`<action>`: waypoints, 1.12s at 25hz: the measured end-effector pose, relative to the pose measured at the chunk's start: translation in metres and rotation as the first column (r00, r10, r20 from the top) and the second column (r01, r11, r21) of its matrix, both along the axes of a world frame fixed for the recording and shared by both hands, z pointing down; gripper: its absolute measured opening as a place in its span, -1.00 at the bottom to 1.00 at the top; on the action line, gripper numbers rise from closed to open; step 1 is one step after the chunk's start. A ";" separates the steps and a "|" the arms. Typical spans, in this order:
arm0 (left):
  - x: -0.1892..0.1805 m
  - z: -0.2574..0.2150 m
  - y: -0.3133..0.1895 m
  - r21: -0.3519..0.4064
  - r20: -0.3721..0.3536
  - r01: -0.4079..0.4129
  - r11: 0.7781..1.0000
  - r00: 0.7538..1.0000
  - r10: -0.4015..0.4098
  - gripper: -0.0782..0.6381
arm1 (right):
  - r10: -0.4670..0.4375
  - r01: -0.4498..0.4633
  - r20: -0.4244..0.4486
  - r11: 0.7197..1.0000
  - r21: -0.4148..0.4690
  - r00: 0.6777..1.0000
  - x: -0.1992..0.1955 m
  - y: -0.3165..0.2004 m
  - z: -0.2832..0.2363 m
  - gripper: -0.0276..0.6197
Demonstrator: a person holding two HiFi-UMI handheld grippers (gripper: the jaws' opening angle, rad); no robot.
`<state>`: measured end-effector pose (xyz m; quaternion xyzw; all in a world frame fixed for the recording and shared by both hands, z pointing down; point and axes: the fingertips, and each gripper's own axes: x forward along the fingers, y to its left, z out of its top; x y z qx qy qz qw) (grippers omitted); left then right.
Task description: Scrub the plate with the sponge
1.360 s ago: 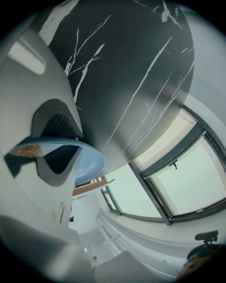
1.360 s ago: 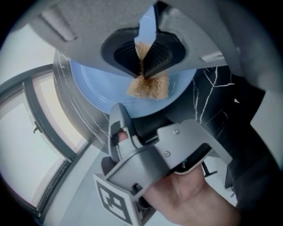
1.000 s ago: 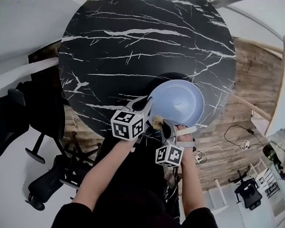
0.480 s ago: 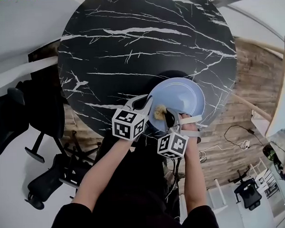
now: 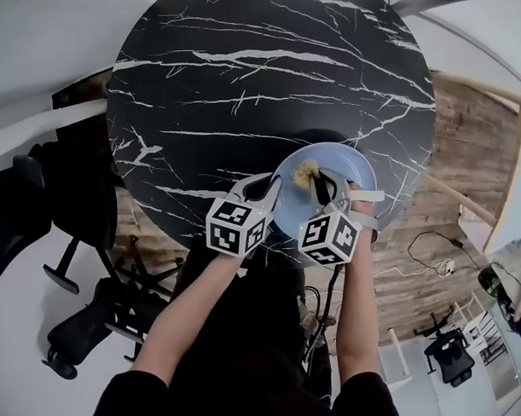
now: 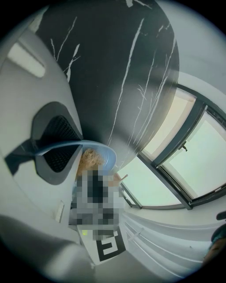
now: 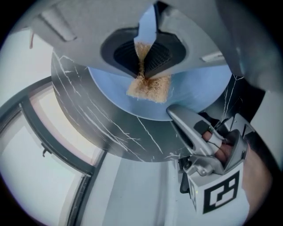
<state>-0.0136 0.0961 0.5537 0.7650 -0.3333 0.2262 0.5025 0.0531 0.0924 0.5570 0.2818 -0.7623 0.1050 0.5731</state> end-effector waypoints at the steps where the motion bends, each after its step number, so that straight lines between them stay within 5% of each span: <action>1: 0.000 0.000 0.000 0.000 -0.001 0.000 1.000 1.000 0.000 -0.73 | 0.017 -0.017 0.000 1.000 0.009 1.000 0.002 -0.004 0.000 -0.81; 15: -0.001 0.000 -0.001 -0.014 -0.016 0.051 0.999 0.999 -0.051 -0.73 | 0.224 -0.203 -0.111 0.964 0.172 0.968 0.057 -0.034 -0.006 -0.82; 28: -0.003 0.002 0.003 -0.023 -0.015 0.055 0.998 0.998 -0.055 -0.72 | 0.053 -0.042 -0.117 0.995 0.095 0.992 0.012 0.048 -0.003 -0.82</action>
